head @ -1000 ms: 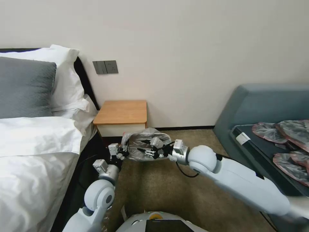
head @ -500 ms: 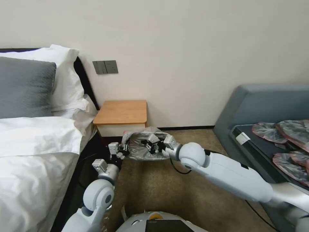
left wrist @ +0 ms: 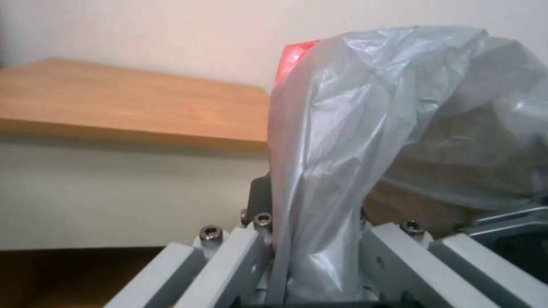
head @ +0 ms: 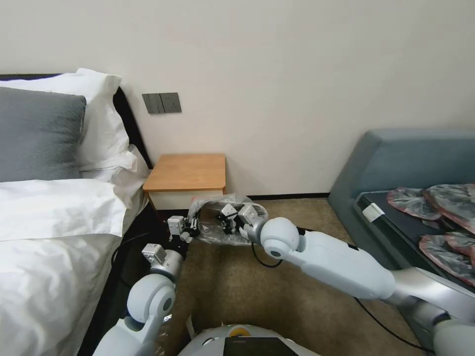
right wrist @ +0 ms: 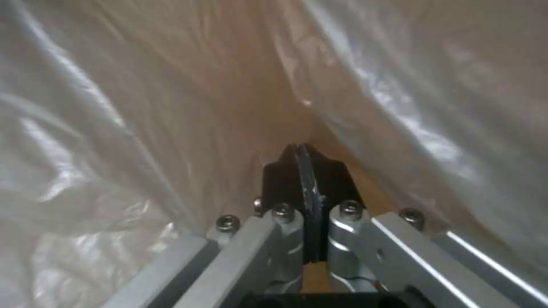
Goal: Pick up the garbage bag from the table and place it over the trash can.
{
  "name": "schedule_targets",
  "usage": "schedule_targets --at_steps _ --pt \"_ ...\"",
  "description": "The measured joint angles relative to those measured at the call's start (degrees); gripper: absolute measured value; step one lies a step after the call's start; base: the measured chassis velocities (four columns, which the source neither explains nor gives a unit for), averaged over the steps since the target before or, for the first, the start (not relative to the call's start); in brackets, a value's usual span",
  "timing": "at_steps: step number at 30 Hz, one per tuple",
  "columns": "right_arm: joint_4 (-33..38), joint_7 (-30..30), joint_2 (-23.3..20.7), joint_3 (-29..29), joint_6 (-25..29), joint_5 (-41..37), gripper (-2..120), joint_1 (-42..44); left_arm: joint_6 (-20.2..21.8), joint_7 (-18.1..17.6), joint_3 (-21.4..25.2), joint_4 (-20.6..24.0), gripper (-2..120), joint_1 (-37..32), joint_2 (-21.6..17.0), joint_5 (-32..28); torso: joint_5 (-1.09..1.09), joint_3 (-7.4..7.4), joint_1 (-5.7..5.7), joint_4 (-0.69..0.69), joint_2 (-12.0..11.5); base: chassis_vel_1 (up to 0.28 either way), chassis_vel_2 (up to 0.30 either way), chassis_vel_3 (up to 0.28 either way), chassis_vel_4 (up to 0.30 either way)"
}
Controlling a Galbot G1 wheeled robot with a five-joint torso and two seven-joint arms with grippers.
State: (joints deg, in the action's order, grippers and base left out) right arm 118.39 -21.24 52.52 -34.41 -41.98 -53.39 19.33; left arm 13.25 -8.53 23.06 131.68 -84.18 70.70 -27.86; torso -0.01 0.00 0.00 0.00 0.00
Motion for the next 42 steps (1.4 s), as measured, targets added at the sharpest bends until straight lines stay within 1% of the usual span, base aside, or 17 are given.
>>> schedule_targets --at_steps 8,13,16,28,30,31,33,34,36,42 --pt "-2.0 -4.4 2.6 -2.8 -0.1 -1.4 0 -1.7 -0.4 0.6 0.2 0.7 4 -0.2 0.1 1.0 0.00 0.00 0.00 0.00 0.0 0.000 0.000 0.000 0.000" --pt "-2.6 -6.2 3.1 -4.2 -0.1 -2.0 0 -2.4 -0.7 1.4 0.3 0.9 4 -0.4 0.2 2.0 0.00 0.00 0.00 0.00 0.0 0.000 0.000 0.000 0.000" --pt "-3.3 -7.3 3.3 -5.6 0.0 -2.3 0 -3.3 -1.5 2.5 0.6 0.9 4 -0.4 0.1 3.8 0.00 0.00 0.00 0.00 0.0 0.000 0.000 0.000 0.000" --pt "-5.2 -10.3 4.1 -7.1 0.0 -3.4 0 -3.9 -2.2 3.6 0.9 1.4 4 -0.8 0.6 5.2 0.00 0.00 0.00 0.00 0.0 0.000 0.000 0.000 0.000" --pt "-5.5 -12.7 4.7 -7.5 0.0 -5.2 0 -4.1 -2.6 4.1 0.8 1.6 4 -1.2 0.7 5.9 0.00 0.00 0.00 0.00 0.0 0.000 0.000 0.000 0.000" --pt "-5.5 -12.7 4.7 -7.5 0.0 -5.2 0 -4.1 -2.6 4.1 0.8 1.6 4 -1.2 0.7 5.9 0.00 0.00 0.00 0.00 0.0 0.000 0.000 0.000 0.000" --pt "-5.7 -15.6 5.3 -7.8 0.0 -7.1 0 -4.2 -2.7 4.2 0.8 1.8 4 -1.4 0.9 6.1 0.00 0.00 0.00 0.00 0.0 0.000 0.000 0.000 0.000" --pt "-5.7 -15.6 5.3 -7.8 0.0 -7.1 0 -4.2 -2.7 4.2 0.8 1.8 4 -1.4 0.9 6.1 0.00 0.00 0.00 0.00 0.0 0.000 0.000 0.000 0.000" --pt "-6.0 -17.6 5.8 -8.1 0.0 -8.4 0 -4.5 -2.7 4.4 0.7 2.0 4 -1.6 1.0 6.3 0.00 0.00 0.00 0.00 0.0 0.000 0.000 0.000 0.000" --pt "-6.6 -19.3 6.2 -8.3 0.0 -9.5 0 -4.6 -2.9 4.6 0.7 2.3 4 -1.8 1.2 6.6 0.01 0.00 0.00 0.00 0.0 0.000 0.000 0.000 0.000"
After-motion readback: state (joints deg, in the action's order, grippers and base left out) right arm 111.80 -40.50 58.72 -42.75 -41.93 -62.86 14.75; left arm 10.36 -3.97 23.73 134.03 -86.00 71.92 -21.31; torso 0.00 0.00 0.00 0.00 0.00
